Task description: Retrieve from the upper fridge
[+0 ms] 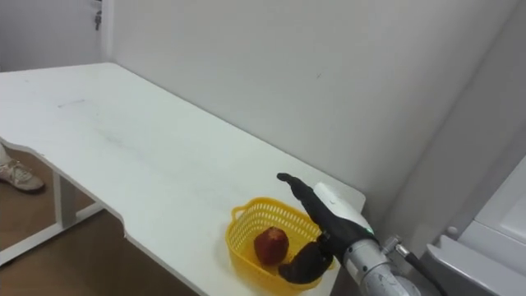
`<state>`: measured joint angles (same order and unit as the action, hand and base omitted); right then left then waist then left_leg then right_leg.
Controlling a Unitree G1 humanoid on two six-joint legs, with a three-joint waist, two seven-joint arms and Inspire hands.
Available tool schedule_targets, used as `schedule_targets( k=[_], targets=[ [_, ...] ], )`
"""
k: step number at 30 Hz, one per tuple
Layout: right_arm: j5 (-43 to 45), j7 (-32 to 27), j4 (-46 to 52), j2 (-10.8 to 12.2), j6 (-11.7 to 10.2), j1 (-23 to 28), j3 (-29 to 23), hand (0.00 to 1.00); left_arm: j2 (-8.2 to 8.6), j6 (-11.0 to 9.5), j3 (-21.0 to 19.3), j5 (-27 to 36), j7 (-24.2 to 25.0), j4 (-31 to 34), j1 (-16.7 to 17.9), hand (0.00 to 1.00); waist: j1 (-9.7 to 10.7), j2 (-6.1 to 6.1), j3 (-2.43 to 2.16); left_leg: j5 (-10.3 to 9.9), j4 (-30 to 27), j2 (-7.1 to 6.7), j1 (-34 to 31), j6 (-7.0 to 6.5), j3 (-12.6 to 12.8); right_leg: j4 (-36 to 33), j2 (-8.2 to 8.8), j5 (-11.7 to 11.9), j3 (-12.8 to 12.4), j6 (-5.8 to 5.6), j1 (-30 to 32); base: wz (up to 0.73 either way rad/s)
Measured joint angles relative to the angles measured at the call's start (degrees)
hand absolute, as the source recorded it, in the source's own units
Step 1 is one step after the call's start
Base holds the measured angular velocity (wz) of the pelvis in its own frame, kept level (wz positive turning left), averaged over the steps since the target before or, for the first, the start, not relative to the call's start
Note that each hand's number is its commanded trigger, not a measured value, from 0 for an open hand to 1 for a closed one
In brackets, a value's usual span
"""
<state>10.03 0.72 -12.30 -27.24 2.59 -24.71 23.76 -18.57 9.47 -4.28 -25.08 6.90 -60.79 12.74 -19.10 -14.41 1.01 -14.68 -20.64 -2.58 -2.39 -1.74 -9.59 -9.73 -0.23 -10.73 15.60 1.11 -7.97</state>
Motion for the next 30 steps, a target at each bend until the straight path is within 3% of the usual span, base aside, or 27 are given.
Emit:
schedule_targets(
  k=[9, 15, 20, 24, 30],
  targets=[
    [-0.91, -1.38, 9.01, -0.27, -0.12, 0.00, -0.14, 0.00, 0.25, -0.19, 0.00, -0.20, 0.20, 1.33, 0.69, 0.00, 0.41, 0.15, -0.13, 0.01, 0.48, -0.03, 0.94, -0.02, 0.21, 0.03, -0.02, 0.00, -1.26, 0.00, -0.57, 0.00],
    [-0.47, -2.66, 15.99, -0.29, -0.15, 0.00, -1.88, 0.00, 1.72, -0.17, -0.07, -0.15, 0.75, 2.29, 1.74, 0.00, 0.88, 1.42, -0.60, -0.03, 1.51, 0.05, 2.25, -0.10, 0.86, 0.04, -0.02, -0.03, -3.05, -0.06, -1.12, -0.07],
    [0.74, -3.79, 20.56, -0.27, -0.74, -0.10, -3.90, 0.00, 2.47, -0.33, -0.09, 0.10, 0.66, 1.02, 1.90, 0.00, 3.12, 2.33, -0.71, 0.04, 2.55, 0.10, 3.84, -0.11, 1.09, 0.07, 0.04, -0.08, -3.15, -0.14, -2.10, -0.02],
    [1.54, -3.85, 26.22, -0.31, -0.65, -0.07, -7.17, 0.00, 2.85, -0.43, -0.12, 0.64, 0.48, 1.05, 2.37, 0.00, 5.17, 2.96, -0.65, 0.07, 2.98, 0.22, 4.18, -0.14, 1.77, 0.07, -0.04, -0.08, -4.63, -0.14, -2.00, -0.11],
    [1.51, -3.88, 35.13, -0.25, -1.48, -0.09, -8.77, 0.00, 2.96, -1.44, -0.08, 0.31, 0.39, 1.05, 2.12, 0.00, 6.44, 4.64, -0.74, 0.08, 5.11, 1.08, 6.38, -0.13, 5.05, 0.07, -0.21, -0.08, -5.35, -0.14, -2.11, -0.30]
  ],
)
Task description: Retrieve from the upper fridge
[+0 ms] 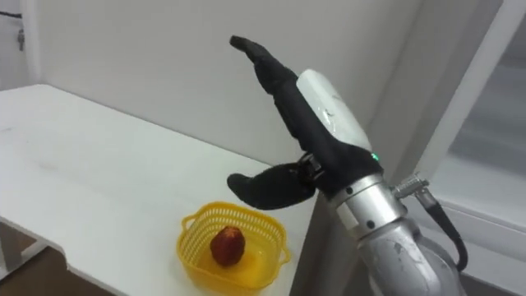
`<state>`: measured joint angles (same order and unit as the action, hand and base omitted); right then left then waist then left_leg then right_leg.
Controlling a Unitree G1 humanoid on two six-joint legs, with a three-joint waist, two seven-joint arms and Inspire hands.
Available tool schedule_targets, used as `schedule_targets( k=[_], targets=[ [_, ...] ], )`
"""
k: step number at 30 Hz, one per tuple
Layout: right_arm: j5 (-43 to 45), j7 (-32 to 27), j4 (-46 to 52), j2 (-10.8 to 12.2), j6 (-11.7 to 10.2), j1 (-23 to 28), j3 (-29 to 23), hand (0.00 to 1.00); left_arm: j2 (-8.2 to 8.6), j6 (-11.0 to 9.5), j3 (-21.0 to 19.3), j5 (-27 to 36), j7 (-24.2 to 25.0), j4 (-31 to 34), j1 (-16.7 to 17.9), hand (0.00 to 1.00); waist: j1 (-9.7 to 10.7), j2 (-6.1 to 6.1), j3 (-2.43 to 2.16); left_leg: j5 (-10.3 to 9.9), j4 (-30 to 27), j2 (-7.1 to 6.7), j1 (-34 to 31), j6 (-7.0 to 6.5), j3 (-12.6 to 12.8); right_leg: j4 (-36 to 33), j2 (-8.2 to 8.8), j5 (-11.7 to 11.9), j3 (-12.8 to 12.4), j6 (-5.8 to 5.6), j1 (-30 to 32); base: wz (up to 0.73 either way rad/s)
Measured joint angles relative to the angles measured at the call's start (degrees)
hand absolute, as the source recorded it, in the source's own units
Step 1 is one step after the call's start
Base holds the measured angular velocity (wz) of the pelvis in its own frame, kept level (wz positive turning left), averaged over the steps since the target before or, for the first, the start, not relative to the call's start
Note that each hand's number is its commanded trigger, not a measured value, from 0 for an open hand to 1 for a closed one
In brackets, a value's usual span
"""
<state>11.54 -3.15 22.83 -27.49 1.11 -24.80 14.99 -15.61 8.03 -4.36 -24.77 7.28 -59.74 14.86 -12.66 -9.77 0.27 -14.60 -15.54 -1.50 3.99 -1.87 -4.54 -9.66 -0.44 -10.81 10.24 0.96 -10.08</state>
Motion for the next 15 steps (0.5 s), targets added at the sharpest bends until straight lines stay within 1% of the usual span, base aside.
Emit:
schedule_targets(
  k=[1, 2, 4, 6, 8, 9, 10, 11, 13, 14, 15],
  targets=[
    [0.05, 0.00, 0.68, 0.01, -0.62, -0.02, -0.09, 0.00, -0.02, -0.37, 0.00, -0.01, -0.01, -0.01, -0.16, 0.00, 0.31, 0.36, 0.00, 0.00, 0.25, 0.09, 0.27, 0.00, 0.44, 0.01, -0.06, 0.00, -0.68, 0.00, 0.01, -0.18],
    [0.05, 0.00, 1.13, 0.03, -1.16, -0.06, -0.31, 0.00, -0.10, -1.02, 0.00, -0.02, -0.03, -0.04, -0.33, 0.00, 0.91, 0.63, -0.03, 0.00, 0.34, 0.13, 0.43, 0.00, 0.76, 0.00, -0.08, 0.00, -0.77, 0.00, -0.02, -0.13],
    [0.04, -0.05, 2.59, 0.01, -1.19, -0.06, -1.13, 0.00, -0.14, -2.10, -0.02, 0.21, -0.21, -0.60, -0.33, 0.00, 1.71, 0.89, -0.14, 0.01, 0.86, 0.17, 0.78, -0.01, 1.18, -0.01, -0.10, 0.00, -1.02, 0.00, 0.01, -0.10],
    [-0.07, -0.87, 5.28, -0.02, -1.43, -0.08, -2.29, 0.00, -0.10, -2.35, -0.01, 0.29, -0.43, -1.09, -0.31, 0.00, 2.53, 1.03, -0.18, 0.02, 1.16, 0.21, 1.04, -0.03, 1.23, 0.04, -0.19, 0.00, -1.90, 0.00, 0.07, -0.11],
    [-0.89, -2.56, 7.68, -0.11, -3.32, -0.07, -4.56, 0.00, -0.02, -3.18, -0.03, 0.33, -0.88, -2.20, -0.25, 0.00, 3.70, 1.38, -0.26, 0.02, 1.36, 0.39, 1.91, -0.03, 2.03, 0.02, -0.32, 0.00, -2.56, 0.00, -0.36, -0.09],
    [-0.99, -3.01, 8.20, -0.11, -3.84, -0.08, -5.39, 0.00, 0.05, -3.31, -0.03, 0.32, -0.93, -2.37, -0.20, 0.00, 3.94, 1.49, -0.19, 0.02, 1.47, 0.44, 2.18, -0.04, 2.12, 0.05, -0.35, 0.00, -2.66, 0.00, -0.52, -0.11],
    [-1.01, -4.21, 9.10, -0.10, -4.90, -0.06, -6.85, 0.00, 0.26, -3.62, -0.14, 0.28, -1.00, -3.10, -0.19, 0.00, 4.45, 1.75, -0.07, 0.02, 1.94, 0.54, 2.79, -0.04, 2.40, 0.07, -0.41, 0.00, -2.94, 0.00, -0.87, -0.10],
    [-0.96, -5.49, 9.88, -0.11, -6.03, -0.05, -8.40, 0.00, 0.51, -3.83, -0.37, 0.25, -1.04, -3.49, -0.19, 0.00, 4.93, 2.00, -0.11, 0.00, 2.04, 0.67, 2.98, -0.03, 2.70, 0.04, -0.49, 0.00, -3.32, 0.00, -0.89, -0.12],
    [-0.84, -7.59, 10.56, -0.10, -7.48, -0.04, -10.72, 0.00, 0.57, -4.32, -0.53, 0.27, -1.18, -3.48, -0.16, 0.00, 5.69, 2.23, -0.04, -0.01, 2.18, 0.81, 3.17, -0.01, 3.03, 0.07, -0.61, 0.00, -3.84, 0.00, -0.88, -0.10],
    [-0.70, -8.74, 10.88, -0.10, -7.84, -0.04, -11.90, 0.00, 0.79, -4.49, -0.57, 0.34, -1.70, -3.44, 0.18, 0.00, 6.49, 2.58, -0.08, -0.01, 2.34, 0.84, 3.42, 0.00, 3.06, 0.06, -0.64, 0.00, -3.79, 0.00, -1.04, -0.05],
    [-0.66, -9.33, 11.05, -0.11, -8.02, -0.04, -12.44, 0.00, 0.99, -4.52, -0.57, 0.33, -1.97, -3.42, 0.27, 0.00, 6.85, 2.83, -0.18, -0.01, 2.47, 0.83, 3.51, 0.00, 3.10, 0.06, -0.64, 0.00, -3.80, 0.00, -1.08, 0.00]
  ],
)
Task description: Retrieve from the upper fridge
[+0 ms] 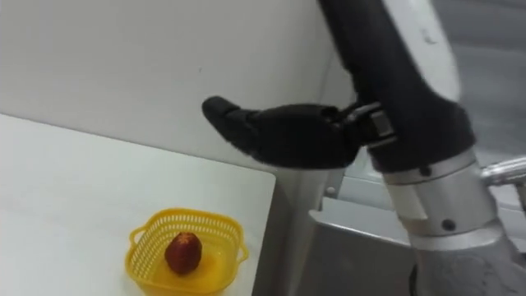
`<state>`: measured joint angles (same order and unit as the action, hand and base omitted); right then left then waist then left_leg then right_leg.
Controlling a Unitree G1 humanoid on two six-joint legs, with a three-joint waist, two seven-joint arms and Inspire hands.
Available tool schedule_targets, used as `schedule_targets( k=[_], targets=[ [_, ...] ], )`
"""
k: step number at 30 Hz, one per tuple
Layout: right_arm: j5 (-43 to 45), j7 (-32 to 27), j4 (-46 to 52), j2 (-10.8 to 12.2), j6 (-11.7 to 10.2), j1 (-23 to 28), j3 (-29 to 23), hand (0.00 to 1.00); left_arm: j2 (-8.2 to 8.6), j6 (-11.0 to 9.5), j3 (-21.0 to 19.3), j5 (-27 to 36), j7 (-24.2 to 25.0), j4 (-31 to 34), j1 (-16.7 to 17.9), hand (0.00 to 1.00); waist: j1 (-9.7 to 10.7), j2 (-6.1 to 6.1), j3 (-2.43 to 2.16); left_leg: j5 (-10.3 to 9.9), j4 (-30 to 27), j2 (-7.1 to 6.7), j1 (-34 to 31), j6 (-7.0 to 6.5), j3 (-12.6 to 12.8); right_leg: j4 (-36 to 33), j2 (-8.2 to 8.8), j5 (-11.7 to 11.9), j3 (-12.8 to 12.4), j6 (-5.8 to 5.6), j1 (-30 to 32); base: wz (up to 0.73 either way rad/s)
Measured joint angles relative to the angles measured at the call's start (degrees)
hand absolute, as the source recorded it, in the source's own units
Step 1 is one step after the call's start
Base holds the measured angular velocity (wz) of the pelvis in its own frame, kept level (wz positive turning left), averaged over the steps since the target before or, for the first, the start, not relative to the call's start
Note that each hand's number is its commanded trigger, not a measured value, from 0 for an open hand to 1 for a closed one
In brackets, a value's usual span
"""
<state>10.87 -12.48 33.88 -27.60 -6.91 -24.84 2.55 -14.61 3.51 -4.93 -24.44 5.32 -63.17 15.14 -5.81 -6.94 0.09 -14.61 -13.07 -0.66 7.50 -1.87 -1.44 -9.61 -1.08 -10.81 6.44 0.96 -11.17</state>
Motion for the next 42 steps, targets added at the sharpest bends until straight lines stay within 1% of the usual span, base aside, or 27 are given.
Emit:
schedule_targets(
  k=[2, 3, 4, 5, 6, 9, 11, 14, 16, 17, 19, 21, 22, 24, 25, 27, 29, 31, 33, 35, 36, 39, 42],
  targets=[
    [-0.26, -2.05, 0.20, -0.01, -1.33, 0.04, -2.41, 0.00, 0.55, -0.44, -0.03, 0.01, -0.20, -0.01, 0.31, 0.00, 1.24, 1.03, -0.12, 0.02, 0.39, 0.02, 0.52, -0.01, 0.53, 0.01, 0.01, 0.00, -0.46, 0.00, -0.12, -0.11],
    [-0.25, -2.48, 0.28, 0.00, -1.56, 0.11, -3.10, 0.00, 0.62, -0.60, -0.12, 0.00, -0.20, -0.01, 0.40, 0.00, 1.30, 1.29, -0.13, 0.02, 0.49, 0.09, 0.72, -0.01, 0.94, 0.01, -0.01, 0.00, -0.70, 0.00, -0.14, -0.27],
    [-0.05, -3.21, 0.68, 0.00, -1.96, 0.51, -4.59, 0.00, 0.77, -1.17, -0.92, -0.03, -0.17, -0.01, 0.66, 0.00, 1.44, 1.67, -0.16, 0.02, 0.85, 0.21, 1.07, -0.01, 1.56, 0.02, -0.06, 0.00, -1.08, 0.00, -0.12, -0.31],
    [0.27, -3.92, 0.84, -0.01, -2.63, 0.94, -6.06, 0.00, 0.80, -1.59, -1.65, -0.03, -0.13, -0.01, 0.97, 0.00, 1.94, 1.85, -0.29, 0.03, 1.33, 0.30, 1.38, 0.01, 2.21, 0.02, -0.10, 0.00, -1.43, 0.00, -0.03, -0.32],
    [0.42, -4.64, 0.82, -0.07, -3.49, 1.55, -7.25, 0.00, 0.74, -1.88, -1.92, -0.05, -0.12, -0.03, 1.02, 0.00, 2.52, 1.95, -0.30, 0.03, 1.41, 0.36, 1.67, 0.01, 2.65, 0.01, -0.13, 0.00, -1.65, 0.00, -0.08, -0.21],
    [0.51, -6.30, 1.07, -0.68, -5.00, 4.32, -9.95, 0.00, 0.71, -2.82, -2.13, -0.10, -0.12, -0.73, 0.99, 0.00, 3.40, 2.03, -0.39, 0.03, 1.55, 0.40, 2.16, 0.01, 3.10, 0.00, -0.14, 0.00, -1.86, 0.00, -0.19, -0.12],
    [0.78, -7.56, 1.09, -0.73, -5.93, 6.26, -12.05, 0.00, 0.69, -3.68, -2.13, -0.25, -0.12, -1.36, 0.92, 0.00, 4.42, 1.99, -0.44, 0.03, 1.55, 0.36, 2.20, 0.00, 3.20, -0.03, -0.11, 0.00, -2.09, 0.00, -0.14, -0.10],
    [1.03, -9.84, 1.02, -0.75, -6.79, 7.95, -13.60, 0.00, 0.67, -4.30, -2.19, -0.26, -0.14, -3.22, 0.40, 0.00, 4.86, 2.01, -0.42, 0.03, 1.78, 0.48, 2.87, 0.00, 4.19, -0.04, -0.22, 0.00, -3.02, 0.00, -0.24, -0.19],
    [1.18, -10.63, 0.93, -0.82, -7.16, 8.74, -13.71, 0.00, 0.68, -4.38, -2.19, -0.19, -0.13, -3.56, 0.59, 0.00, 5.48, 2.01, -0.37, 0.00, 1.93, 0.92, 3.55, 0.02, 4.60, -0.06, -0.33, 0.00, -3.31, 0.00, -0.76, -0.14],
    [1.59, -11.19, 0.78, -0.99, -7.53, 9.10, -13.94, 0.00, 0.68, -4.40, -2.19, -0.22, -0.08, -3.83, 0.32, 0.00, 5.67, 1.99, -0.34, -0.03, 2.03, 0.90, 3.92, 0.04, 4.70, -0.11, -0.37, 0.00, -3.50, 0.00, -0.77, -0.07],
    [2.10, -11.99, 0.51, -1.16, -8.03, 9.51, -14.34, 0.00, 0.65, -4.39, -2.04, -0.22, -0.06, -3.98, 0.29, 0.00, 5.78, 1.99, -0.31, -0.09, 2.28, 0.95, 4.09, 0.09, 5.28, -0.21, -0.46, 0.00, -3.89, 0.00, -0.68, -0.15],
    [2.34, -12.54, 0.50, -1.24, -8.15, 9.88, -15.13, 0.00, 0.72, -4.33, -1.70, -0.22, -0.05, -4.02, 0.27, 0.00, 5.74, 1.80, -0.15, -0.10, 2.27, 1.03, 3.92, 0.10, 5.96, -0.24, -0.55, 0.00, -4.59, 0.01, -0.30, -0.21],
    [2.36, -12.76, 0.42, -1.29, -8.14, 9.92, -15.31, 0.00, 0.77, -4.33, -1.67, -0.20, -0.05, -4.06, 0.29, 0.00, 5.79, 1.79, -0.15, -0.10, 2.23, 1.02, 3.85, 0.10, 6.04, -0.32, -0.57, 0.01, -4.67, 0.02, -0.09, -0.13],
    [2.09, -13.15, -0.64, -1.76, -8.48, 10.36, -16.19, 0.00, 0.81, -4.22, -1.67, -0.30, -0.03, -4.02, 0.20, 0.00, 6.12, 1.63, -0.06, -0.10, 1.99, 1.02, 3.52, 0.10, 6.08, -0.42, -0.57, 0.09, -4.65, 0.16, 0.24, -0.03],
    [1.21, -13.09, -2.08, -2.50, -8.54, 10.44, -16.70, 0.00, 0.79, -3.88, -1.70, -0.27, -0.03, -4.02, 0.05, 0.00, 6.33, 1.54, 0.01, -0.10, 1.87, 1.07, 3.39, 0.09, 6.08, -0.41, -0.51, 0.10, -4.63, 0.17, 0.31, 0.00],
    [-1.53, -12.81, -4.35, -3.34, -7.93, 10.44, -17.62, 0.00, 0.72, -3.44, -1.76, -0.15, -0.02, -3.97, -0.16, 0.00, 6.76, 1.42, 0.06, -0.09, 1.78, 1.05, 3.26, 0.08, 6.08, -0.35, -0.46, 0.11, -4.68, 0.19, 0.36, 0.00],
    [-4.70, -12.31, -6.67, -3.61, -6.30, 10.45, -18.11, 0.00, 0.52, -3.22, -1.75, -0.14, 0.20, -3.78, -0.14, 0.00, 7.18, 1.40, 0.05, -0.10, 1.78, 1.05, 3.24, 0.08, 6.19, -0.35, -0.50, 0.11, -4.85, 0.19, 0.43, -0.04],
    [-6.79, -11.75, -8.18, -3.80, -5.55, 10.46, -18.21, 0.00, 0.38, -3.18, -1.74, -0.06, 0.43, -3.31, -0.18, 0.00, 7.28, 1.46, 0.02, -0.10, 1.76, 1.05, 2.98, 0.08, 6.26, -0.43, -0.57, 0.13, -4.83, 0.22, 0.92, -0.06],
    [-9.58, -10.80, -10.28, -4.66, -5.44, 10.45, -18.26, 0.00, 0.30, -3.18, -1.74, -0.03, 0.46, -3.04, -0.50, 0.00, 7.20, 1.46, 0.03, -0.08, 1.75, 1.18, 2.53, 0.10, 6.50, -0.54, -0.62, 0.18, -4.86, 0.31, 1.39, -0.07],
    [-12.68, -9.62, -12.45, -4.85, -4.18, 10.45, -18.26, 0.00, 0.13, -3.18, -1.73, 0.06, 0.47, -3.02, -0.74, 0.00, 7.12, 1.44, -0.01, -0.06, 1.68, 1.16, 2.06, 0.14, 6.79, -1.14, -0.80, 0.19, -4.88, 0.32, 2.08, -0.07],
    [-12.89, -9.51, -13.44, -4.86, -4.15, 10.46, -18.26, 0.00, 0.05, -3.14, -1.70, 0.07, 0.47, -3.03, -0.79, 0.00, 7.16, 1.36, 0.01, -0.04, 1.63, 1.11, 2.05, 0.17, 6.79, -1.12, -0.82, 0.20, -4.89, 0.33, 2.12, -0.04],
    [-14.23, -8.47, -18.01, -4.88, -2.32, 10.52, -18.14, 0.00, -0.02, -2.48, -1.59, 0.08, 0.47, -3.07, -1.28, 0.00, 7.12, 0.98, -0.09, -0.03, 1.58, 1.14, 2.07, 0.18, 6.75, -1.06, -0.85, 0.20, -4.83, 0.33, 2.13, 0.00],
    [-16.40, -6.92, -23.38, -5.26, -0.88, 10.51, -17.89, 0.00, -0.27, -2.11, -1.61, 0.03, 0.48, -3.17, -2.25, 0.00, 6.87, 0.52, 0.03, -0.03, 1.62, 1.30, 2.06, 0.18, 6.81, -1.04, -0.87, 0.20, -4.85, 0.33, 2.22, 0.00]
  ],
)
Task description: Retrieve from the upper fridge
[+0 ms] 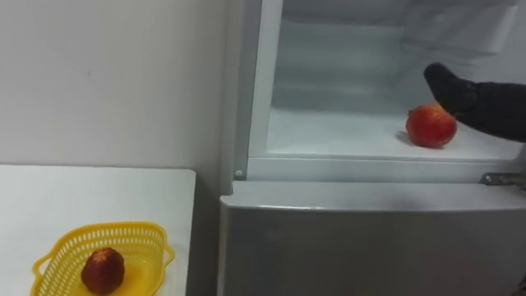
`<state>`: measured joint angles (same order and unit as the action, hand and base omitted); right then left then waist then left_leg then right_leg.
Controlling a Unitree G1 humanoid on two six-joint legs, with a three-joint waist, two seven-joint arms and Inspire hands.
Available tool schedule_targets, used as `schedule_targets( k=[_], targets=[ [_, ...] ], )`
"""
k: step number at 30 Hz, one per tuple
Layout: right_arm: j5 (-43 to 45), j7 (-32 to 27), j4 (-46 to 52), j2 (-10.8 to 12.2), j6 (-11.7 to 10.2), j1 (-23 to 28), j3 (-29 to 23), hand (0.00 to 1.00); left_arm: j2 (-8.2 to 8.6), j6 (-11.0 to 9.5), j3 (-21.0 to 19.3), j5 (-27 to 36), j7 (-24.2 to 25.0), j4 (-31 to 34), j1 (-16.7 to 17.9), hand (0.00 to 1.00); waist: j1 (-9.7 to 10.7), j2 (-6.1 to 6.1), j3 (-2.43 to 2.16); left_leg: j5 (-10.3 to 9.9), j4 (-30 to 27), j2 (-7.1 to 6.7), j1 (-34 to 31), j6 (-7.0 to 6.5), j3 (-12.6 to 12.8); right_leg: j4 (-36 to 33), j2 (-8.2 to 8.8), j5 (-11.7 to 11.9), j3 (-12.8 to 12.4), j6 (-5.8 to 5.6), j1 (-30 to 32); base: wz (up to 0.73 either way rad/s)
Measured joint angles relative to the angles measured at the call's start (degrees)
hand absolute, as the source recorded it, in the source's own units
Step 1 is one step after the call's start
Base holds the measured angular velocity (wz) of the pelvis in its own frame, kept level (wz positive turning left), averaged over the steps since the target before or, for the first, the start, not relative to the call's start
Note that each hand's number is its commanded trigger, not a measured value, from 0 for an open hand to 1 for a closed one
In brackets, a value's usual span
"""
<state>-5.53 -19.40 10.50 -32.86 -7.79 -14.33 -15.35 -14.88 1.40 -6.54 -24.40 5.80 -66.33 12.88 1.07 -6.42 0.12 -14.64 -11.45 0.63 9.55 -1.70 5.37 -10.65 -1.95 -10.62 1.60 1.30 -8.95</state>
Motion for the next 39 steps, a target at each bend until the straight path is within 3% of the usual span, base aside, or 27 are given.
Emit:
schedule_targets(
  k=[4, 7, 13, 19, 27, 39],
  targets=[
    [-1.03, 2.69, -4.05, -0.52, 2.46, 0.00, 0.75, 0.00, -0.37, 0.75, 0.02, -0.02, 0.09, 0.16, -0.28, 0.00, 0.01, -0.41, 0.24, 0.00, 0.38, 0.42, -0.12, 0.02, 0.54, -0.03, -0.10, 0.00, 0.05, 0.00, 0.49, -0.07],
    [-3.52, 2.94, -7.55, -1.01, 2.65, -0.24, 0.78, 0.00, -0.38, 1.17, 0.49, -0.04, -0.12, 1.16, 0.35, 0.00, -0.18, -0.79, 0.20, 0.02, 0.47, 0.42, -0.30, 0.05, 0.54, -0.05, -0.11, 0.00, 0.01, 0.00, 0.79, -0.02],
    [-7.03, 3.80, -12.51, -2.06, 6.03, -0.35, 0.78, 0.00, -0.40, 1.83, 0.27, -0.30, -0.03, 2.28, 0.43, 0.00, -1.19, -2.01, -0.15, 0.03, 0.06, 0.43, -0.94, 0.06, 0.55, -0.05, -0.14, 0.02, -0.52, 0.03, 1.71, -0.02],
    [-10.11, 5.14, -18.09, -5.99, 6.15, -2.46, 3.54, 0.00, -0.86, 2.40, -0.01, -0.15, -0.05, 2.88, 0.57, 0.00, -1.70, -2.19, -0.05, 0.03, 0.00, 0.42, -0.89, 0.06, 0.46, 0.05, -0.11, 0.06, -0.61, 0.11, 1.73, 0.00],
    [-12.19, 8.63, -28.03, -6.07, 6.99, -11.59, 5.33, 0.00, -1.65, 3.43, -0.11, 0.00, -0.04, 5.60, 0.54, 0.00, -1.21, -1.65, -0.10, 0.05, -0.27, 0.45, -2.16, 0.09, -0.03, 0.03, -0.08, 0.25, 0.40, 0.40, 2.11, 0.02],
    [-17.44, 10.84, -32.90, -6.19, 8.85, -14.10, 5.37, 0.00, -1.70, 4.11, -0.43, 0.06, -0.04, 5.83, 1.14, 0.00, -1.41, -1.86, -0.56, 0.13, -0.30, 0.52, -2.00, 0.20, -0.09, 0.10, -0.12, 0.25, 0.19, 0.40, 2.29, 0.00]
  ],
)
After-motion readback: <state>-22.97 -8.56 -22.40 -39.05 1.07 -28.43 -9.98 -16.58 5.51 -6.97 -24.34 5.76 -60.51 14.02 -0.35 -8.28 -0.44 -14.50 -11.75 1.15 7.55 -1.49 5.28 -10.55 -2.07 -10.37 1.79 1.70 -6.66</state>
